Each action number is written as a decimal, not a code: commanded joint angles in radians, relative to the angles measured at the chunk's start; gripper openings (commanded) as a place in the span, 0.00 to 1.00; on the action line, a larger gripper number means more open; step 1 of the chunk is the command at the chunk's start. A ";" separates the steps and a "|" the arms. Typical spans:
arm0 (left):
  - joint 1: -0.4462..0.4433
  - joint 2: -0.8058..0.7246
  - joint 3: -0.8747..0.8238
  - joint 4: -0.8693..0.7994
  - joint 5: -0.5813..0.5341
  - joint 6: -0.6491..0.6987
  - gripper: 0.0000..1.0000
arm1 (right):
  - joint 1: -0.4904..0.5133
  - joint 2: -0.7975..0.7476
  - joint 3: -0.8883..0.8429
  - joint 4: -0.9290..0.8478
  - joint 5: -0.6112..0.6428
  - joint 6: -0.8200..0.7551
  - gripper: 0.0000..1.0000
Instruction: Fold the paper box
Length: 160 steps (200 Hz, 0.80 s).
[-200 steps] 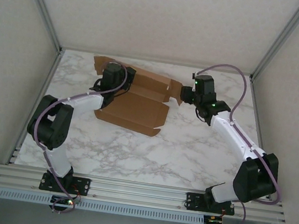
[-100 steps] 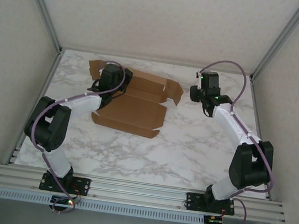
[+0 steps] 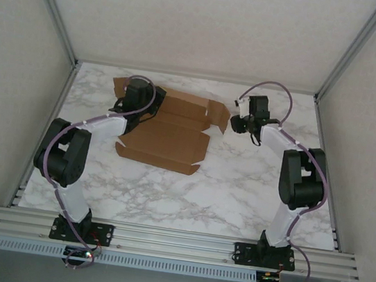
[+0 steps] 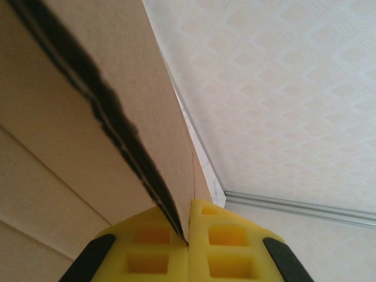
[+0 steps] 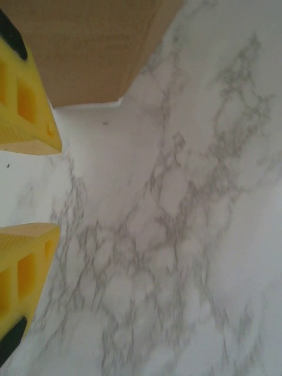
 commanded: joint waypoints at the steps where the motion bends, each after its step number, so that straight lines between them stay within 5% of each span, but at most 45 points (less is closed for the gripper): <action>1: 0.012 0.023 0.031 -0.033 0.041 0.024 0.00 | 0.005 -0.001 0.000 0.066 -0.173 -0.067 0.35; 103: 0.016 0.050 0.038 -0.027 0.089 0.018 0.00 | 0.070 0.004 0.002 0.121 -0.347 -0.112 0.38; 160: 0.016 0.048 0.038 -0.027 0.104 0.017 0.00 | 0.120 -0.002 0.021 0.105 -0.323 -0.139 0.41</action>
